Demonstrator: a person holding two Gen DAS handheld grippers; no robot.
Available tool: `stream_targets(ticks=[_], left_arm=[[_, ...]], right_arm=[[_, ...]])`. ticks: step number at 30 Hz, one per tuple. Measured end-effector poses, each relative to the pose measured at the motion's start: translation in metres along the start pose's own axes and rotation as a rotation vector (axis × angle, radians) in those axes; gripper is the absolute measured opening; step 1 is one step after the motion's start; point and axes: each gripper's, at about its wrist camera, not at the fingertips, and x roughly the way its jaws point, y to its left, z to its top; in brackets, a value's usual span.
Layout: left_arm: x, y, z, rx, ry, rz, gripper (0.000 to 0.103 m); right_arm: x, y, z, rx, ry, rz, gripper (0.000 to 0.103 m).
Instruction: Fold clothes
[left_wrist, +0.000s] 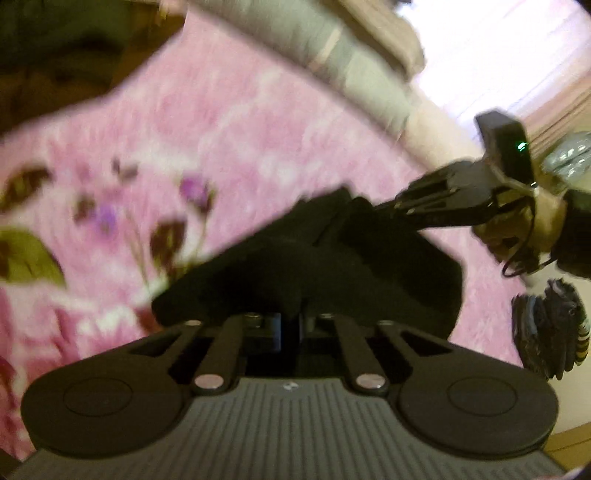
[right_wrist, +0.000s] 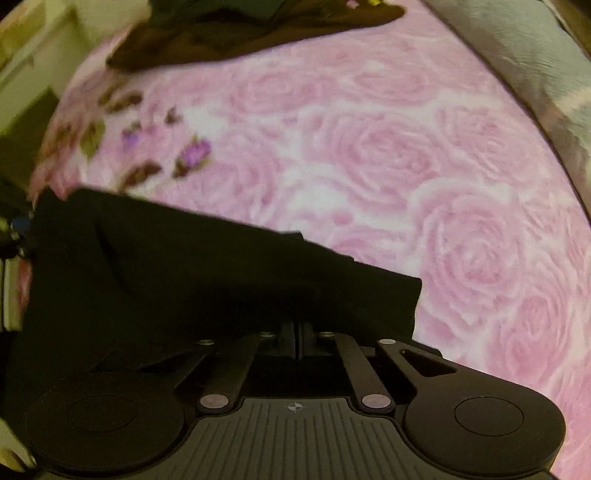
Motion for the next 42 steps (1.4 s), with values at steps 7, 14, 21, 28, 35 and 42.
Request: stream_targets(ticks=[7,14,21,28,35,42], left_arm=[[0.033,0.038,0.006,-0.080,0.095,0.060,0.011],[0.020,0.036,0.011,-0.063,0.119,0.110,0.017],[-0.010,-0.014,0.025,0.198,0.058,0.212,0.022],[0.060,-0.022,0.024,0.253,0.204,0.204,0.020],[0.066,-0.029,0.029,0.352,0.275,0.247,0.020],[0.072,-0.040,0.029,0.375,0.305,0.304,0.020]], right_arm=[[0.004,-0.009,0.021,0.028,-0.029,0.000,0.000],[0.012,-0.019,-0.003,0.158,-0.086,-0.087,0.065],[-0.061,-0.010,-0.057,0.433,-0.278,-0.074,0.068],[-0.026,-0.012,-0.099,0.539,-0.263,-0.002,0.068],[-0.057,-0.052,-0.130,0.693,-0.326,-0.146,0.068],[-0.108,-0.012,-0.192,0.964,-0.407,-0.089,0.090]])
